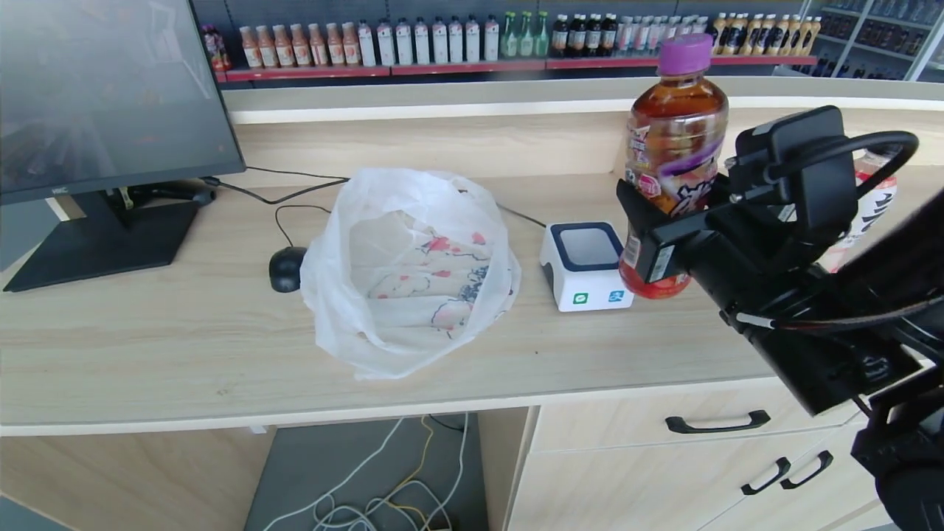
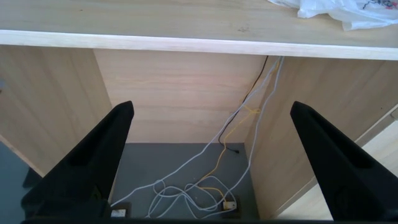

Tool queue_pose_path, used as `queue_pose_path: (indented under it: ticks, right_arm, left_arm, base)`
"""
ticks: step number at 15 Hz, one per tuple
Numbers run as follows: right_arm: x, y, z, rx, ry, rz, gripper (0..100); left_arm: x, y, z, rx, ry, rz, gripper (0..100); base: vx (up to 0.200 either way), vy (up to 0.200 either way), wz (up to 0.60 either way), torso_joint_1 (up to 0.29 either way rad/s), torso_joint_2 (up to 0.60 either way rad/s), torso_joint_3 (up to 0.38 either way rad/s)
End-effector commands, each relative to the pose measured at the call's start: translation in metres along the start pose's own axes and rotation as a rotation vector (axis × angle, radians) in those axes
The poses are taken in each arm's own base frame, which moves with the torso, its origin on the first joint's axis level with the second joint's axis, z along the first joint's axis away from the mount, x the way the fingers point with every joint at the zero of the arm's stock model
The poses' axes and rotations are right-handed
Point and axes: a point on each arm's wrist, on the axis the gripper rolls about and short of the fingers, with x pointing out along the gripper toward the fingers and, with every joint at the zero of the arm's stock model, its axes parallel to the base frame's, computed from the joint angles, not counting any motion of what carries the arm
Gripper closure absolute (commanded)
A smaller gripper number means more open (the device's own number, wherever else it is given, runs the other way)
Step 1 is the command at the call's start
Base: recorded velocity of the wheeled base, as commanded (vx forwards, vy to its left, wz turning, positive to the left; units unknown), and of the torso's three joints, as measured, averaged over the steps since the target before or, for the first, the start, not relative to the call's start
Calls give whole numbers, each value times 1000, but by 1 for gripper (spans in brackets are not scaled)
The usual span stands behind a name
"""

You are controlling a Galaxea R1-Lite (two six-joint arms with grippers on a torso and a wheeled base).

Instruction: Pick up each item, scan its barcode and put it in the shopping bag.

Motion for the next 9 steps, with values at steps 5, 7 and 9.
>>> queue_pose_path:
  ticks: [5,7,9]
  right_arm:
    - [41,-22,14,-204,-25,-23,100]
    - [47,-32,17,-310,-55,-19,100]
    - [57,-47,28,-440,-137,-24,100]
  left_arm:
    - [0,0,0,0,-1,0,0]
    - [0,0,0,0,-1,0,0]
    - [0,0,0,0,1,0,0]
  base:
    - [0,0,0,0,0,0]
    - [0,0,0,0,0,0]
    - [0,0,0,0,0,0]
